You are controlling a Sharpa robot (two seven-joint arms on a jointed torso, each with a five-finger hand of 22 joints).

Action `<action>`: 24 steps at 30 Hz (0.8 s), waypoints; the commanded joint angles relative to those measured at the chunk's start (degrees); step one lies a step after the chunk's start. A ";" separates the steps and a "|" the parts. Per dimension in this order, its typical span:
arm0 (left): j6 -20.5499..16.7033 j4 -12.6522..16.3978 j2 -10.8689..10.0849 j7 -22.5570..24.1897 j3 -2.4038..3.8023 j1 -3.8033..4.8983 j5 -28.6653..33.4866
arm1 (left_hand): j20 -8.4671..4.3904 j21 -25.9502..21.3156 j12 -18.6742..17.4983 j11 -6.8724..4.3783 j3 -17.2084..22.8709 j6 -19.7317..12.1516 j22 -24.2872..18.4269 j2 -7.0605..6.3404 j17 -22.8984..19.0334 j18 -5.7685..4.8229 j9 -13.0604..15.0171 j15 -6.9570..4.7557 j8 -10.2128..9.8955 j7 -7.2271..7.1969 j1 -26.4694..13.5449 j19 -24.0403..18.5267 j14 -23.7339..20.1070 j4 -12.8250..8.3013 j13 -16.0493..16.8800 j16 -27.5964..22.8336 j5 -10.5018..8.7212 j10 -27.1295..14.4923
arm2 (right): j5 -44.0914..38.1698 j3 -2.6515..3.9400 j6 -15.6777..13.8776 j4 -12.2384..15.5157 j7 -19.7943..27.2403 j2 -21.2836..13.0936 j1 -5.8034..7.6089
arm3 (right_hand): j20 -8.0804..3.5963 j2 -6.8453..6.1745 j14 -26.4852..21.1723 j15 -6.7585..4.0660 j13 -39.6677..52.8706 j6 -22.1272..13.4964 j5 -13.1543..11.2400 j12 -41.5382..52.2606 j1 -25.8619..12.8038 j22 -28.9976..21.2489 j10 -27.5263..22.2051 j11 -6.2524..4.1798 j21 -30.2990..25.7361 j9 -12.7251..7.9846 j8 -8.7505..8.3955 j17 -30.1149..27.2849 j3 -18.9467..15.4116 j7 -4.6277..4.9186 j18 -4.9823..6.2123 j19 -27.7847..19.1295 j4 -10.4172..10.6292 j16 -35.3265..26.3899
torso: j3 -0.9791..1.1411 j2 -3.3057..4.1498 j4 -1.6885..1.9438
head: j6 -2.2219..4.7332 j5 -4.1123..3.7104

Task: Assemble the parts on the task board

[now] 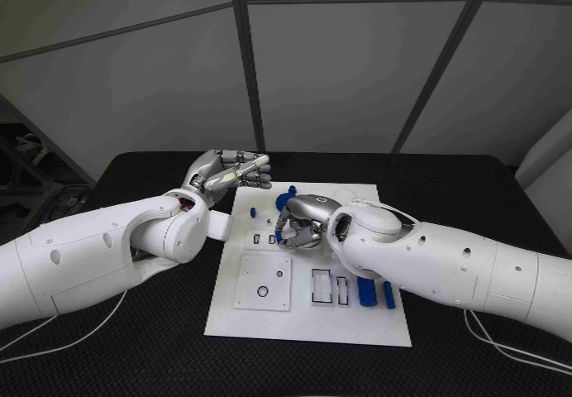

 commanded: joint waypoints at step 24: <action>0.29 -0.01 0.15 -0.04 0.04 0.09 -0.34 | 0.03 -0.39 -0.36 0.19 0.08 0.25 -0.09 0.04 0.08 0.30 -0.04 0.19 -0.25 -0.03 -0.40 0.23 0.39 -0.33 0.04 -0.38 -0.22 0.19 | -0.44 -0.06 2.17 -0.41 -0.69 -0.13 0.04 | 0.07 -0.43 4.97 -0.18 -0.92 -0.86 -0.23 -0.92 -1.20 6.36 -0.75 0.50 -0.05 -0.02 -0.59 11.30 0.25 0.57 -0.56 0.08 0.44 0.17 | 0.00 0.01 0.00 | -0.17 -0.18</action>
